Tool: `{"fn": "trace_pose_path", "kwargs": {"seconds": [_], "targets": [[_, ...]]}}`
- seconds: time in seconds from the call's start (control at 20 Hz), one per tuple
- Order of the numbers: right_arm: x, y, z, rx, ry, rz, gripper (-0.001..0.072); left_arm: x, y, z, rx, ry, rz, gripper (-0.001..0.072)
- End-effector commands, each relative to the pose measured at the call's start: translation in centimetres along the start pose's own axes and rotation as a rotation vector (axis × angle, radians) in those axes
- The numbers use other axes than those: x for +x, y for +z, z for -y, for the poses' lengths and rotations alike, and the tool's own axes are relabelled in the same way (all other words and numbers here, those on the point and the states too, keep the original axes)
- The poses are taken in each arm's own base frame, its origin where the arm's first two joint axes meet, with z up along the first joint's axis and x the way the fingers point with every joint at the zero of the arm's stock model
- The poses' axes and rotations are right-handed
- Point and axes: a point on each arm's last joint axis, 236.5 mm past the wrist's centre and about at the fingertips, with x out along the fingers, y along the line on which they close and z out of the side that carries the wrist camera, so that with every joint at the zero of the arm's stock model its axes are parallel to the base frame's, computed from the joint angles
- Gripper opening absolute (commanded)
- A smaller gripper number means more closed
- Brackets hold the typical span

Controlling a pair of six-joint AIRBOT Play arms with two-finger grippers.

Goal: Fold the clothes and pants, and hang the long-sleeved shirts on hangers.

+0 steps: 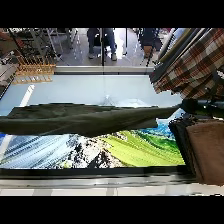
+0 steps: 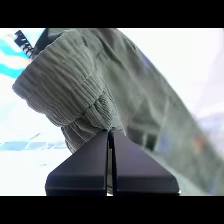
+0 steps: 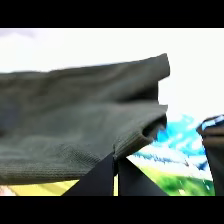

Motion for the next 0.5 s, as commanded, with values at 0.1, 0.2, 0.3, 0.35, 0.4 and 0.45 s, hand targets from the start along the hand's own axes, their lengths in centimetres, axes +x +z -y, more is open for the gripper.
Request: {"fn": "trace_pose_path", "kwargs": {"seconds": [0.1, 0.2, 0.3, 0.35, 0.4, 0.45], "targets": [[-0.9, -9.3, 0.4, -0.085, -0.018, -0.263, 0.0021, -1.8, -2.1, -3.1, 0.121, 0.134, -0.097, 0.0022], [-1.9, -10.2, 1.3, -0.105, -0.069, -0.268, 0.0021, -3.0, -1.8, -4.5, 0.130, 0.149, -0.076, 0.0021], [-2.8, -9.9, 1.5, -0.117, -0.096, -0.244, 0.0021, -4.4, -1.4, -6.1, 0.157, 0.173, -0.050, 0.0021], [-3.0, -10.0, 1.3, -0.112, -0.091, -0.243, 0.0021, -5.0, -1.1, -6.9, 0.147, 0.188, -0.031, 0.0022], [-3.1, -10.4, 0.9, -0.095, -0.079, -0.259, 0.0021, -5.6, -0.7, -7.8, 0.133, 0.208, -0.006, 0.0021], [-3.3, -11.1, 0.5, -0.080, -0.061, -0.289, 0.0021, -6.1, -0.3, -8.6, 0.119, 0.223, 0.013, 0.0021]]}}
